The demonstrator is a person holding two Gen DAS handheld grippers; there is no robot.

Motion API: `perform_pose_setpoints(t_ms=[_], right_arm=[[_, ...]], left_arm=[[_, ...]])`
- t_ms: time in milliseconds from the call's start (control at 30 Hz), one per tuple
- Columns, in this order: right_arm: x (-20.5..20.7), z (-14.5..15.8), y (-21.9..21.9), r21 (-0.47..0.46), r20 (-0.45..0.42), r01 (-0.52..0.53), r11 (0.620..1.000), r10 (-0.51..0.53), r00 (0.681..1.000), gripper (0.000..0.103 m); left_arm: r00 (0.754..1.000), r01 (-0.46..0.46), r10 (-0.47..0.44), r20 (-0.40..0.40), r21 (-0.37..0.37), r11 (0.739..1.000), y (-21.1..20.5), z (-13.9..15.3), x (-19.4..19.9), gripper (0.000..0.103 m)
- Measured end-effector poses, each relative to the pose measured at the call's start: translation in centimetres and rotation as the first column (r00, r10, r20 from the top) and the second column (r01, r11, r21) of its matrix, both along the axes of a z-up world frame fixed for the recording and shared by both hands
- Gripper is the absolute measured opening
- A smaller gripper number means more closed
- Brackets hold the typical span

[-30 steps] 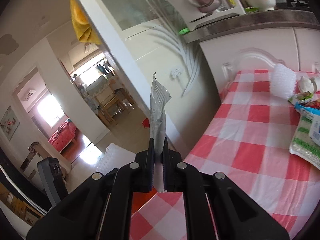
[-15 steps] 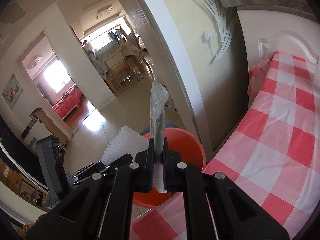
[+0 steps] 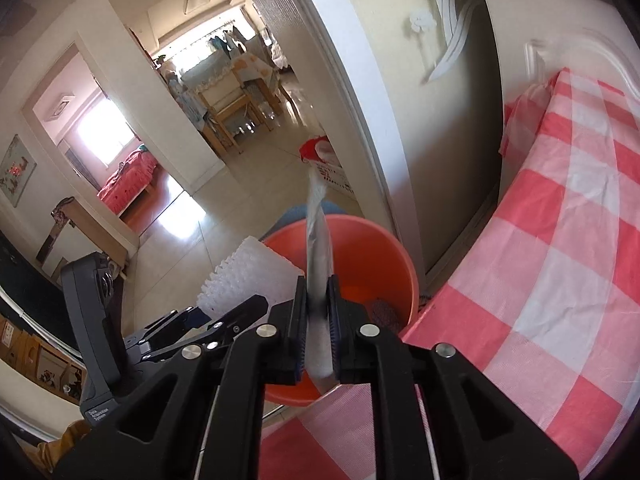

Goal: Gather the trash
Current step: 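Open both grippers to drop the foam net and bag into the bucket, then move both grippers back toward the remaining trash on the table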

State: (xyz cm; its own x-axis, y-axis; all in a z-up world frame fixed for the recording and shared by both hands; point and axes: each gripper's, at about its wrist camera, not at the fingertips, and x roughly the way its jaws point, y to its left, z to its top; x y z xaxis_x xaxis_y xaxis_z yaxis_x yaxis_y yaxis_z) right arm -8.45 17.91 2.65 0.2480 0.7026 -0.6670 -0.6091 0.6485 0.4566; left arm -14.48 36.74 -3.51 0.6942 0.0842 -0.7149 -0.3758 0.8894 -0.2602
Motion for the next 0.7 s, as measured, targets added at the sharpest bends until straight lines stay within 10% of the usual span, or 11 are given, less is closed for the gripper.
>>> perform_pose_setpoints(t_ms=[100, 233, 700], right_arm=[[0.1, 0.2, -1.2, 0.04, -0.005, 0.031, 0.999, -0.031, 1.0, 0.048], [-0.1, 1.4, -3.8, 0.099, 0.032, 0.073, 0.992, -0.077, 0.997, 0.064], [-1.8, 4.3, -11.8, 0.157, 0.181, 0.172, 0.972, -0.199, 0.963, 0.088]], left_arm=[[1.0, -0.006, 0.006, -0.026, -0.004, 1.0, 0.0, -0.4, 0.1, 0.078], [0.999, -0.006, 0.005, -0.035, -0.02, 1.0, 0.1, -0.1, -0.1, 0.092], [0.999, -0.023, 0.01, -0.041, -0.316, 0.948, 0.3, 0.8, -0.6, 0.094]])
